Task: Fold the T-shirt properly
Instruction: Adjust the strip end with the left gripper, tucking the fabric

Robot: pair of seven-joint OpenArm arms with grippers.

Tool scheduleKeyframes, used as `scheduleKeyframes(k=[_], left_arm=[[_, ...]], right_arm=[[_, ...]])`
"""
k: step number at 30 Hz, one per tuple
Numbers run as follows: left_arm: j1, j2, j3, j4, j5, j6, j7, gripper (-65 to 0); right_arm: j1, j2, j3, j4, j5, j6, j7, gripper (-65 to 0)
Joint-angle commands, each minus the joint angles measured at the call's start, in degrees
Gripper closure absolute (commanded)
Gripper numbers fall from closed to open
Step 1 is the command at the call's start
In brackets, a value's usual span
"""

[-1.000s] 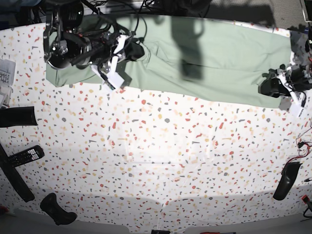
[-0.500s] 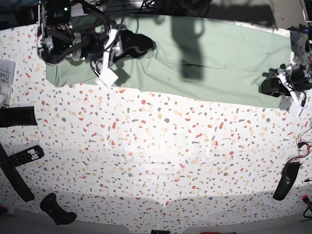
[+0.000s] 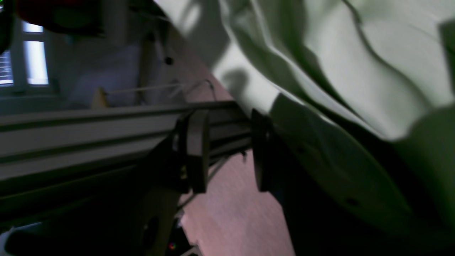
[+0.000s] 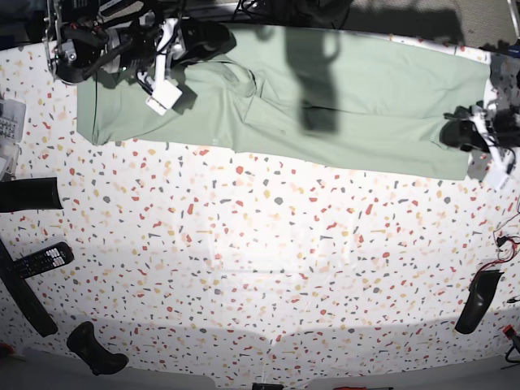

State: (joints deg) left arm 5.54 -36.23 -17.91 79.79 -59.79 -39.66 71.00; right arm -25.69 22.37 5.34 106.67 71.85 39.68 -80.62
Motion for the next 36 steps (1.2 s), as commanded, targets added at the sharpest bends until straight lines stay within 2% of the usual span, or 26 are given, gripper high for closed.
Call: scheduleKeyframes(k=[1,3,7,9,14,17,21,25,29,36], left_arm=[[-0.6,-1.9,-0.5,1.0,-3.3,-0.3,-0.3,-18.7],[-0.6,-2.8,-0.5,1.0,-6.5,-0.3,-0.2,-18.7],[-0.6,-3.1,-0.5,1.0,-5.6,-0.3,-0.3,-18.7],[-0.6,-3.1,-0.5,1.0,-3.9,-0.3,-2.0,-18.7],[-0.6,-2.7,-0.5,0.9,5.9,-0.3,-12.1,-19.3],[-0.6,-2.3,-0.5,0.9,5.8,-0.3,-12.4,-19.7],[-0.6,0.2,-0.5,0.5,6.2,-0.3,-13.4,-23.0],[-0.6,5.1,-0.5,-0.3,16.6,-0.3,-19.5,-26.9],[-0.6,6.3,-0.5,-0.3,18.2,-0.3,-16.6,-26.9],[-0.6,4.6,-0.5,-0.3,18.2,-0.3,-13.6,-26.1]], right_arm=[[0.1,0.5,0.3,1.0,2.0,0.3,0.6,-19.4],[0.1,0.5,0.3,1.0,2.9,0.3,0.6,-19.4],[0.1,0.5,0.3,1.0,3.8,0.3,0.6,-19.4],[0.1,0.5,0.3,1.0,3.8,0.3,0.6,-19.4],[0.1,0.5,0.3,1.0,3.8,0.3,0.6,-19.4],[0.1,0.4,0.3,1.0,3.8,0.3,0.6,-19.4],[0.1,0.4,0.3,1.0,3.8,0.3,0.6,-19.4],[0.1,0.5,0.3,1.0,3.8,0.3,0.6,-19.4],[0.1,0.5,0.3,1.0,3.8,0.3,0.6,-19.4],[0.1,0.5,0.3,1.0,3.8,0.3,0.6,-19.4]])
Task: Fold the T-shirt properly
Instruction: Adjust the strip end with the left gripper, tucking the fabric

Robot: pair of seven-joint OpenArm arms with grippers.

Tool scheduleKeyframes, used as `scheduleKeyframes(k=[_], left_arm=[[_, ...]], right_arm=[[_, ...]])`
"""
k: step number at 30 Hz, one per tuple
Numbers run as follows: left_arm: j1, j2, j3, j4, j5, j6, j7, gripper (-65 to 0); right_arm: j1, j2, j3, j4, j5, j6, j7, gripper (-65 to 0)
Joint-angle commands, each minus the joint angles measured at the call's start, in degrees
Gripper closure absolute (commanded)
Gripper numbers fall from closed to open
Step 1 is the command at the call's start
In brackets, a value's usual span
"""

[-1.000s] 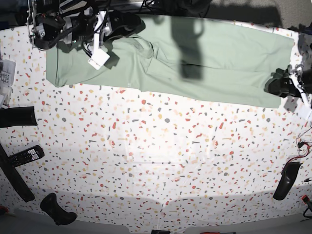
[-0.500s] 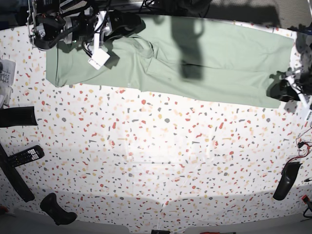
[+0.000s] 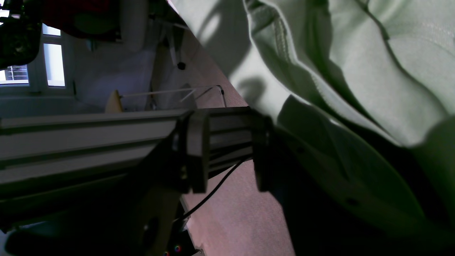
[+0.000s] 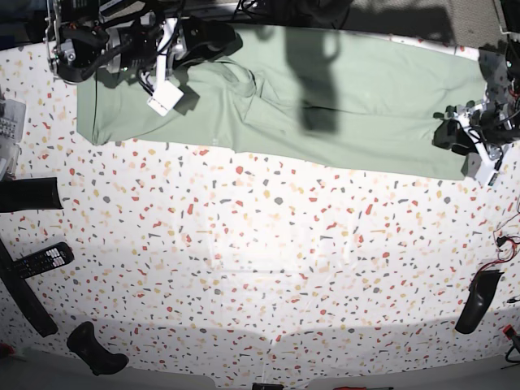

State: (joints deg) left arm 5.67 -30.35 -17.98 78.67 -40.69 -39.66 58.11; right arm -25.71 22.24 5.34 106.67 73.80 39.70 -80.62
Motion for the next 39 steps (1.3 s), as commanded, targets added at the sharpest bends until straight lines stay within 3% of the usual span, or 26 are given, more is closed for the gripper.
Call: scheduleKeyframes(k=[1,3,6,7,18,21,23,28,33,39], left_arm=[[-0.7,-1.5,-0.4,0.8,-0.9,-0.3,-0.7,-24.6],[-0.8,-2.0,-0.4,0.8,-1.7,-0.3,-0.7,-18.4],[-0.8,-2.5,-0.4,0.8,-4.4,-0.3,-0.7,-1.7],[-0.8,-2.7,-0.4,0.8,-5.4,-0.3,-0.7,0.0],[-0.8,-5.3,-0.4,0.8,-8.8,-0.3,1.0,0.0],[-0.7,-5.0,-0.4,0.8,-8.9,-0.3,0.9,-21.6],[-0.7,-4.5,-0.4,0.8,-8.8,-0.3,0.2,-26.9],[-0.8,-2.5,-0.4,0.8,3.2,-0.3,-7.3,-26.9],[-0.8,-2.1,-0.4,0.8,6.8,-0.3,-6.1,-25.9],[-0.8,-2.1,-0.4,0.8,4.9,-0.3,-5.4,-7.1]], right_arm=[[0.2,0.6,0.3,1.0,1.9,0.3,0.6,-19.4],[0.1,0.6,0.3,1.0,1.9,0.3,0.6,-19.4],[0.2,0.6,0.3,1.0,1.9,0.3,0.6,-19.4],[0.1,0.6,0.3,1.0,1.9,0.3,0.6,-19.4],[0.2,0.6,0.3,1.0,1.9,0.3,0.6,-19.4],[0.2,0.6,0.3,1.0,1.9,0.3,0.6,-19.4],[0.1,0.6,0.3,1.0,1.9,0.3,0.6,-19.4],[0.1,0.6,0.3,1.0,1.9,0.3,0.6,-19.4],[0.1,0.6,0.3,1.0,1.9,0.3,0.6,-19.4],[0.2,0.6,0.3,1.0,1.9,0.3,0.6,-19.4]])
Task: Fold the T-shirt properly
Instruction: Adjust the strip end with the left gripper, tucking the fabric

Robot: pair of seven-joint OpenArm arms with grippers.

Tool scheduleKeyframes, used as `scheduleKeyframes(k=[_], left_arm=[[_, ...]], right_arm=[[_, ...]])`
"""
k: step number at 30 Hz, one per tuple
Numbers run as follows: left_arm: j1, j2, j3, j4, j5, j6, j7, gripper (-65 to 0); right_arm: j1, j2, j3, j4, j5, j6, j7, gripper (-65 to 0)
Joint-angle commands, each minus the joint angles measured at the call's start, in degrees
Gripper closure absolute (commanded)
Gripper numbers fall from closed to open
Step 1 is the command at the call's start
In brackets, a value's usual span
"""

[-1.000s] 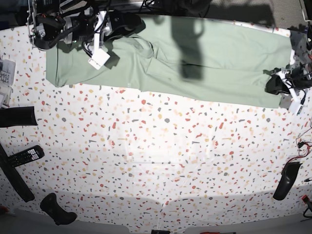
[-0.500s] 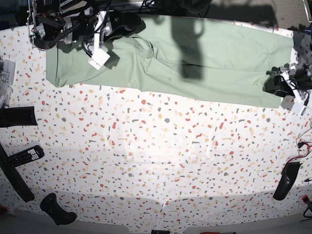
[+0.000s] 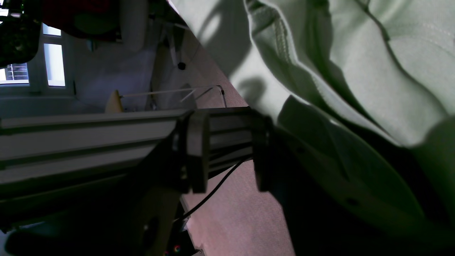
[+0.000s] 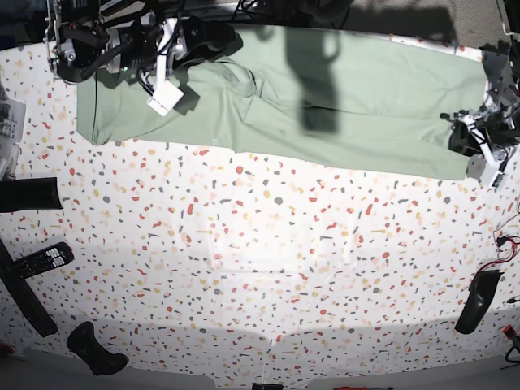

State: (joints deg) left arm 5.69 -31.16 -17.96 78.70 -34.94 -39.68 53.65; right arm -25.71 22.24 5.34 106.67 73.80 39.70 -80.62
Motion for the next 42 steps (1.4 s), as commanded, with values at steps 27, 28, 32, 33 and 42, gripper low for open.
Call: scheduleKeyframes(k=[27,28,32,33,42], left_arm=[[-0.3,-8.5,-0.4,0.8,-28.9,-0.3,16.5,0.0],[0.4,-9.1,-0.4,0.8,-31.3,-0.3,17.5,0.0],[4.6,-10.4,-0.4,0.8,-38.1,-0.3,21.0,0.0],[5.6,-10.5,-0.4,0.8,-38.8,-0.3,22.1,0.0],[9.6,-12.9,-0.4,0.8,-38.9,-0.3,24.0,0.0]], right_arm=[[0.2,0.6,0.3,1.0,1.9,0.3,0.6,-19.4],[0.2,0.6,0.3,1.0,1.9,0.3,0.6,-19.4],[0.2,0.6,0.3,1.0,1.9,0.3,0.6,-19.4],[0.1,0.6,0.3,1.0,1.9,0.3,0.6,-19.4],[0.2,0.6,0.3,1.0,1.9,0.3,0.6,-19.4]])
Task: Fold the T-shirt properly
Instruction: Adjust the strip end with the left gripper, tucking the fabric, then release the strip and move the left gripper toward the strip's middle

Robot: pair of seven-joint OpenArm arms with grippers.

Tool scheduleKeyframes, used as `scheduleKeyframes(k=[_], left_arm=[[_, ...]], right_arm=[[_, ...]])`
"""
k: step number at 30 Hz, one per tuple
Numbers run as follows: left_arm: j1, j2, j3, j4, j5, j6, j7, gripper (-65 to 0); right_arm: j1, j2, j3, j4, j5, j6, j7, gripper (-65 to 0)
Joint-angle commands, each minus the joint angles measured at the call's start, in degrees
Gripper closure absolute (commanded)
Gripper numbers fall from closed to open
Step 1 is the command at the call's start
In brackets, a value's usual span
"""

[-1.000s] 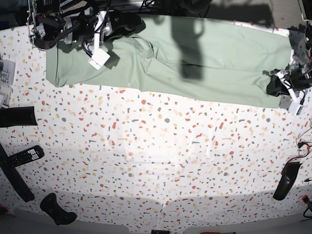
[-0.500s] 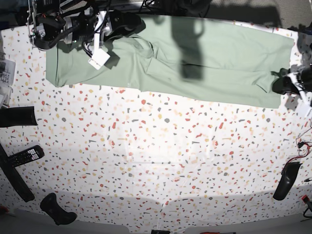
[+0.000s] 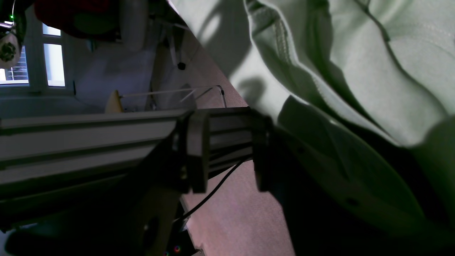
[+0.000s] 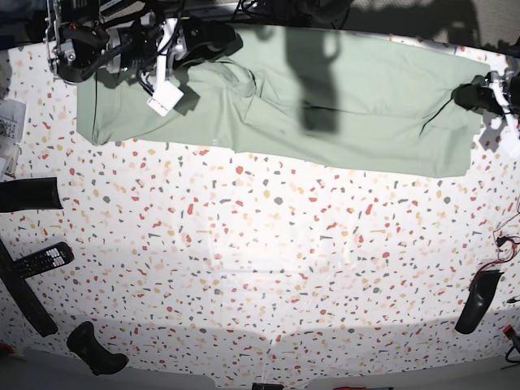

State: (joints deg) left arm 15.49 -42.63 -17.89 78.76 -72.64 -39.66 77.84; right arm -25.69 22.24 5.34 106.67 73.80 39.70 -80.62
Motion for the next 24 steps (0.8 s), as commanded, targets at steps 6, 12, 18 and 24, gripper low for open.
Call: scheduleKeyframes(k=[6,12,18,24], left_arm=[[-0.1,-2.3,-0.5,0.7,6.8,-0.3,-0.3,0.0],[1.0,-3.3,-0.5,0.7,11.7,-0.3,-3.0,0.0],[1.5,-3.3,-0.5,0.7,12.9,-0.3,-3.4,0.0],[1.5,-3.3,-0.5,0.7,12.6,-0.3,-5.7,0.0]], right_arm=[[0.1,0.6,0.3,1.0,1.8,0.3,0.6,-19.4],[0.1,0.6,0.3,1.0,1.8,0.3,0.6,-19.4],[0.2,0.6,0.3,1.0,1.9,0.3,0.6,-19.4],[2.0,0.6,0.8,1.0,1.8,0.3,0.9,-19.4]])
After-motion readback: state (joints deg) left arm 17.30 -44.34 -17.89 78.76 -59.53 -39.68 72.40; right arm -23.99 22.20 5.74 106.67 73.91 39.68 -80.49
